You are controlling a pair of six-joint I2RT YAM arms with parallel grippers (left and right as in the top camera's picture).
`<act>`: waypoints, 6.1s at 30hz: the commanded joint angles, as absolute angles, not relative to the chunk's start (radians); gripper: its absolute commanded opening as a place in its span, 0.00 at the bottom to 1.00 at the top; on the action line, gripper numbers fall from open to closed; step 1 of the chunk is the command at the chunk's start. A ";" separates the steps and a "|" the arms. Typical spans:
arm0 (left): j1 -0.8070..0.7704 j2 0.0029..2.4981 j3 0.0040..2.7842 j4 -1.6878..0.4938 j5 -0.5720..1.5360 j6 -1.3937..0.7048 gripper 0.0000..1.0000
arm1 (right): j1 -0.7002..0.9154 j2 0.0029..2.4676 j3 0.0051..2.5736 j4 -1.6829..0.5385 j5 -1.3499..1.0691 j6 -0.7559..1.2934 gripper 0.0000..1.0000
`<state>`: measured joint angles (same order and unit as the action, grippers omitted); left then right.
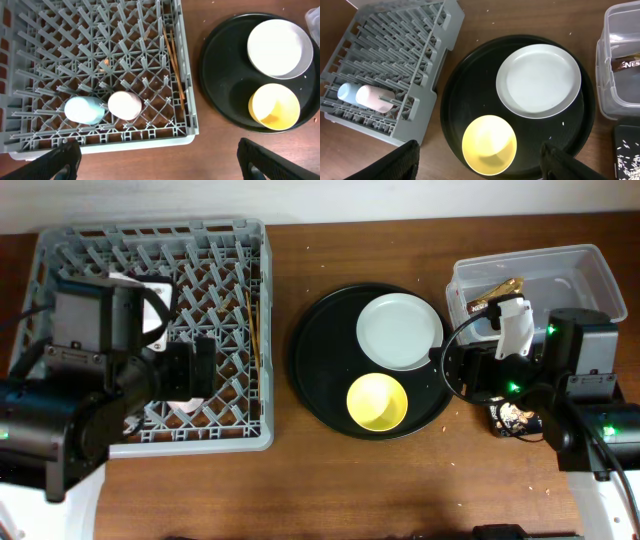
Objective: Sort waste into correct bins and load items into the dishwasher rack
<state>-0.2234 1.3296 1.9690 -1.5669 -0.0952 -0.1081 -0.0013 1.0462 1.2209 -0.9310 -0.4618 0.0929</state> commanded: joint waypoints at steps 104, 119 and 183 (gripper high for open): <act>-0.205 1.781 1.735 -1.176 -0.219 -0.335 0.55 | -0.184 1.179 1.183 -1.122 -0.302 0.218 0.83; -0.603 2.294 1.729 -0.629 0.120 -0.352 0.55 | -0.184 1.179 1.183 -1.124 -0.302 0.219 0.84; -0.281 1.006 2.002 -1.504 -0.205 -0.426 0.99 | -0.184 0.624 1.184 -1.043 -0.483 0.030 0.99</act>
<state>-0.2825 1.0313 2.0106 -1.4506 -0.2260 -0.3965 -0.1818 0.6201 1.1778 -1.0431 -0.4736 0.0441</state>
